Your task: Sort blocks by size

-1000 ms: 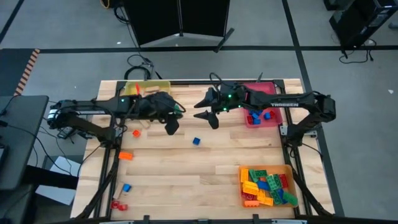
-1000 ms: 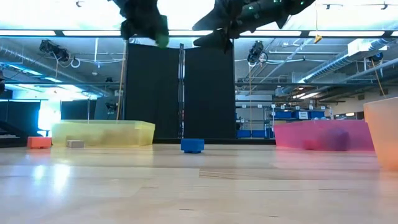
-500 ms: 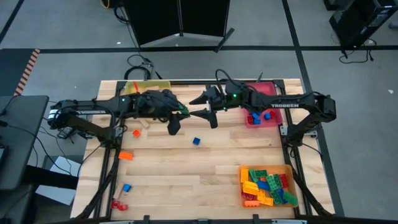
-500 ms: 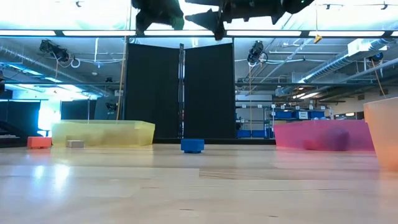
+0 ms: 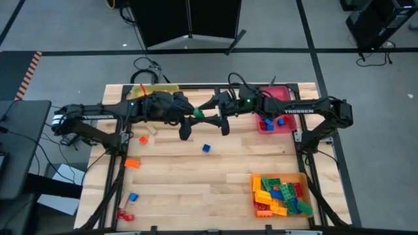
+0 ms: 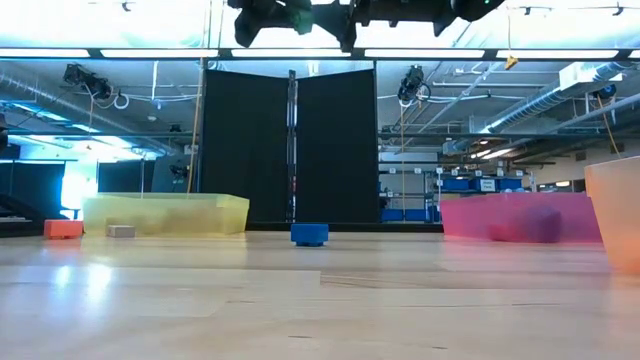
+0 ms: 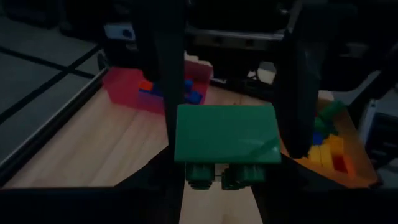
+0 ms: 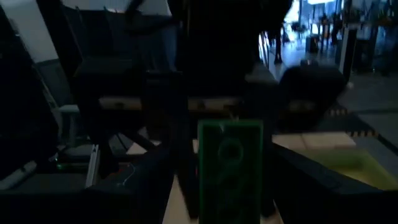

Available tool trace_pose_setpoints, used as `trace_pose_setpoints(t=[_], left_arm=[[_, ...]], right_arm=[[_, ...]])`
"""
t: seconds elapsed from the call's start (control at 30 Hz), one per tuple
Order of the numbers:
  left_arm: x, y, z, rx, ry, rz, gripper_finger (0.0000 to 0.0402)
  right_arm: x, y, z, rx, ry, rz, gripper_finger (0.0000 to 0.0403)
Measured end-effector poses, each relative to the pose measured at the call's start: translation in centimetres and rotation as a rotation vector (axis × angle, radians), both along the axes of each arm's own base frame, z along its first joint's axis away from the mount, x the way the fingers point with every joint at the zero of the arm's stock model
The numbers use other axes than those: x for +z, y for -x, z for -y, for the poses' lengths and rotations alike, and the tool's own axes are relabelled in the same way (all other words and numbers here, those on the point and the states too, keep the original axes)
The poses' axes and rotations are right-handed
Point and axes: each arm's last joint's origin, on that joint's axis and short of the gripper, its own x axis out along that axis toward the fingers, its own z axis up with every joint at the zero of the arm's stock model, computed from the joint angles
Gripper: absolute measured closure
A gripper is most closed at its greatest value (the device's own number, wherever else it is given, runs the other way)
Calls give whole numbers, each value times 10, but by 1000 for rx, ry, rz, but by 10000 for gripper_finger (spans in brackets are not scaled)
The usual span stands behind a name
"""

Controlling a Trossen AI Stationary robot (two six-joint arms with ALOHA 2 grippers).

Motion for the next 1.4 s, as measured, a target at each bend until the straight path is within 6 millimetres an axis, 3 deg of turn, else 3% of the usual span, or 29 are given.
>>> trace_pose_setpoints(t=[0.2, 0.43, 0.67, 0.8, 0.97, 1.2, 1.4], left_arm=[[-3, -12, 0, -40, 12, 32, 245], [-6, -16, 0, -37, 9, 37, 245], [-6, -16, -1, 2, -3, 33, 232], [-7, -15, -2, 21, -5, 26, 207], [-5, -3, -12, 58, -1, -20, 172], [2, 21, -16, 86, 6, -78, 153], [-3, 46, -12, 112, 86, -217, 153]], right_arm=[[3, 0, -1, -2, -8, 24, 175], [2, 0, -1, -1, -21, 11, 252], [2, 0, 0, -1, -16, 11, 250], [1, 0, 1, -8, -15, 8, 235], [1, 3, 6, -39, -61, -29, 244], [15, 41, 6, -126, -136, -213, 243], [19, 94, -27, -320, -369, -529, 243]])
